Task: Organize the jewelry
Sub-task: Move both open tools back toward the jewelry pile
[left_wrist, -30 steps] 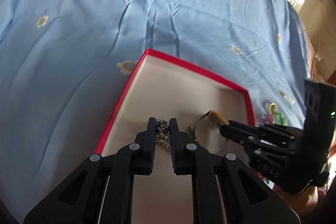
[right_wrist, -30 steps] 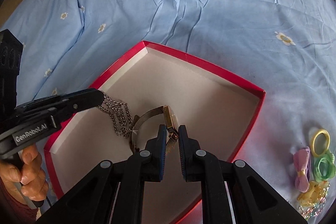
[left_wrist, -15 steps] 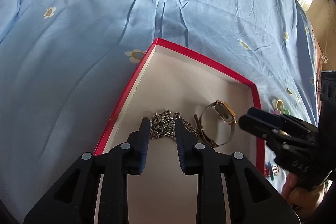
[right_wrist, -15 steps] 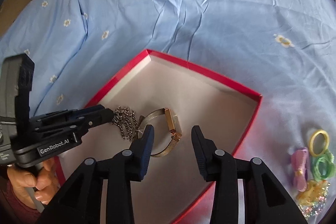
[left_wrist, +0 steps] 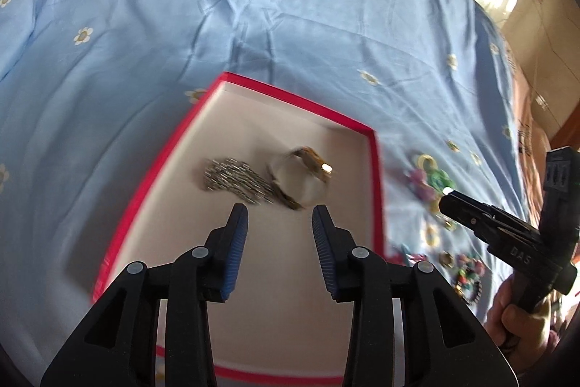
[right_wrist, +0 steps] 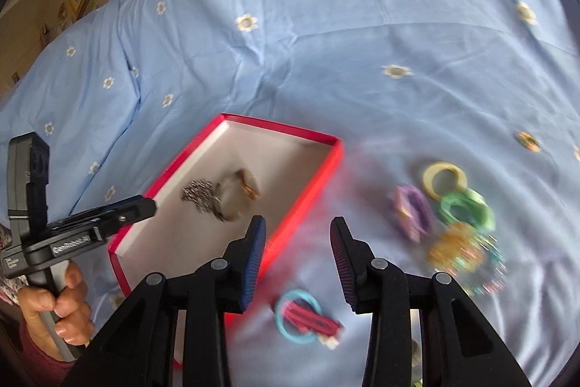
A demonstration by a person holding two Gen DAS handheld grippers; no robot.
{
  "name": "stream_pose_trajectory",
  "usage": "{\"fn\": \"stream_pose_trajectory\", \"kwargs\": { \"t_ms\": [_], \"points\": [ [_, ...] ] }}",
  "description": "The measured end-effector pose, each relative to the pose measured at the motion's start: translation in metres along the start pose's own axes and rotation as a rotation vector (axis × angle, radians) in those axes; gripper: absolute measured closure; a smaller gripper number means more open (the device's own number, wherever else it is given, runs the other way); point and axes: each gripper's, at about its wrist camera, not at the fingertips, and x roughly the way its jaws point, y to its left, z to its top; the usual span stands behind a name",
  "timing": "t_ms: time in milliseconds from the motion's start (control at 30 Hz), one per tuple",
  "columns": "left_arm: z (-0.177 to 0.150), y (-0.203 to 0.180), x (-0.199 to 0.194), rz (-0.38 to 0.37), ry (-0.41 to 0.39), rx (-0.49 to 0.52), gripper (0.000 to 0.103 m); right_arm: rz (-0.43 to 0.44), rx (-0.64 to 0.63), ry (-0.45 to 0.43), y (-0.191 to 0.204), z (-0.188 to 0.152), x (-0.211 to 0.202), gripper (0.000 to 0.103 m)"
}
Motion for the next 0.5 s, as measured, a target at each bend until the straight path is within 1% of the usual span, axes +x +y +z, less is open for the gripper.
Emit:
{"fn": "stream_pose_trajectory", "kwargs": {
  "t_ms": [133, 333, 500],
  "points": [
    [-0.01, -0.022, -0.005, -0.036, 0.015, 0.031, 0.068, -0.029, 0.031, -0.013, -0.018, -0.015, -0.022, 0.063],
    [-0.023, -0.05, -0.007, -0.068, 0.032, 0.076, 0.068, -0.066, 0.061, -0.038, -0.037, -0.034, -0.051, 0.063],
    [-0.032, -0.074, -0.005, -0.093, 0.053, 0.132, 0.068, -0.091, 0.094, -0.039, -0.055, -0.051, -0.067, 0.063]
  ]
}}
